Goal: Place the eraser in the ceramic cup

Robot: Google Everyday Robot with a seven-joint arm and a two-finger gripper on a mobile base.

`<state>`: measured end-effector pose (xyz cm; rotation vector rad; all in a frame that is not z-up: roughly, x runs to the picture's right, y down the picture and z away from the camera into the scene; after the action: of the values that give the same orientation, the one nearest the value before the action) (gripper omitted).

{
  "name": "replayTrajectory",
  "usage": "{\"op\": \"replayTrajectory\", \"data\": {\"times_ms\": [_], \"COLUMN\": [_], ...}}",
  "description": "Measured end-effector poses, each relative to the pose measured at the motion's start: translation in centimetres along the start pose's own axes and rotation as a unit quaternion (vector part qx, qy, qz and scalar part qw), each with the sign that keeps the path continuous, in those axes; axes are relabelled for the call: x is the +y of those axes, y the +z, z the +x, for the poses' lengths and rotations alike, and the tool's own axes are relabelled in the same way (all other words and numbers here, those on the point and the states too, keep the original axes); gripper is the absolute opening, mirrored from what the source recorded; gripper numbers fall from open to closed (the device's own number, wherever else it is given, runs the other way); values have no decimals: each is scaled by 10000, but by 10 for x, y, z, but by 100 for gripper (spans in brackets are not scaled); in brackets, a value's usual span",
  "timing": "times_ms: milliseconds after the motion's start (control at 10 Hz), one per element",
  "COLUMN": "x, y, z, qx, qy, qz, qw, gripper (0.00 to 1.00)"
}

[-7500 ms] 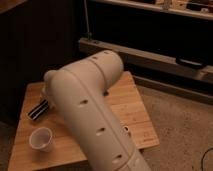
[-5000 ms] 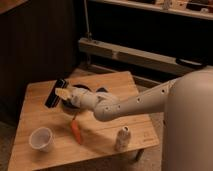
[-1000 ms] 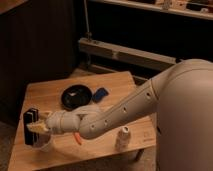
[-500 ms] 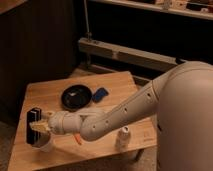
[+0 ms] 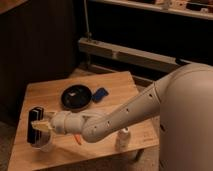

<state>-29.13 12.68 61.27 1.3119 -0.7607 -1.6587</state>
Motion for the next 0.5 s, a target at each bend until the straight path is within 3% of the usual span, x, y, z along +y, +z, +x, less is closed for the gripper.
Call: {"op": "replayTrajectory", "data": {"times_ms": [500], "x": [3], "y": [-5], "z": [-3], "qx": [109], "qy": [69], "qz": [-123], "qw": [9998], "gripper": [80]}}
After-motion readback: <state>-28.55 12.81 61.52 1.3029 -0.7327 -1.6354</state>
